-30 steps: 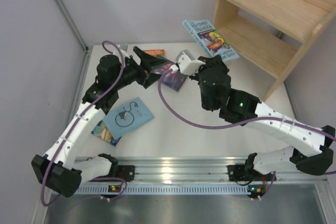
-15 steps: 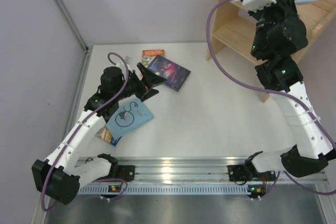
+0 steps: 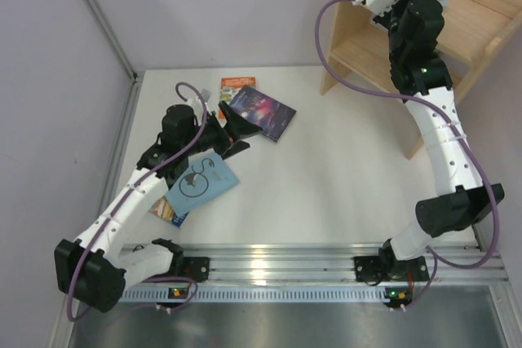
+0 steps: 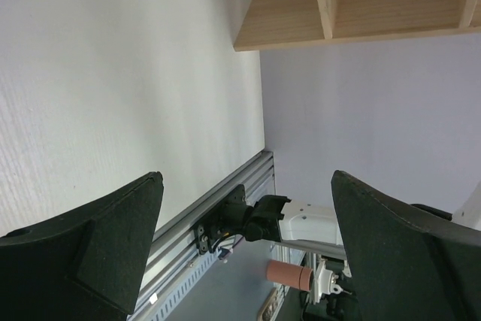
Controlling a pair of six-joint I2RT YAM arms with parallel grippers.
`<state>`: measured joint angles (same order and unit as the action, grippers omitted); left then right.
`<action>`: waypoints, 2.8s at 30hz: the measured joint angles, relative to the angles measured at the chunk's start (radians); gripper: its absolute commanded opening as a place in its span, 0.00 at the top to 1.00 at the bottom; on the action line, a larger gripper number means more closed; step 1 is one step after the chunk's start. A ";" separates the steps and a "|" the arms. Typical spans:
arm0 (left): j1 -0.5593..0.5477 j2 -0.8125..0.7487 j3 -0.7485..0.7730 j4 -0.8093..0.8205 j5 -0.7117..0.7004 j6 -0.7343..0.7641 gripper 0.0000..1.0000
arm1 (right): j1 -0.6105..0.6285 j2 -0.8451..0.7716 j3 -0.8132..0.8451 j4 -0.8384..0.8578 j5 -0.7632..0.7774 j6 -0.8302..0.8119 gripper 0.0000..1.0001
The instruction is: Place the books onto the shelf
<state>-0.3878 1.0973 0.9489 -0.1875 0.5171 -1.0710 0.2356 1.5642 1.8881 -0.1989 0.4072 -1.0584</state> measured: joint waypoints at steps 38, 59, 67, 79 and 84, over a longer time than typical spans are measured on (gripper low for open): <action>0.000 0.079 -0.053 0.121 0.055 -0.041 0.02 | -0.124 0.055 0.264 -0.401 -0.206 0.661 0.49; 0.000 0.013 -0.095 0.120 0.042 -0.041 0.02 | -0.195 0.049 0.309 -0.570 -0.261 1.078 0.39; 0.000 -0.016 -0.108 0.120 0.039 -0.042 0.02 | -0.195 0.020 0.272 -0.573 -0.261 1.084 0.44; 0.000 -0.016 -0.121 0.120 0.031 -0.042 0.02 | -0.195 0.018 0.233 -0.550 -0.269 1.060 0.52; 0.000 -0.016 -0.121 0.121 0.023 -0.041 0.02 | -0.195 0.017 0.201 -0.511 -0.272 1.040 0.56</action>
<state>-0.3878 1.0817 0.8280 -0.0669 0.5404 -1.1122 0.0406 1.5814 2.0895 -0.7097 0.1356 -0.0185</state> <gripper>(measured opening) 0.981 0.453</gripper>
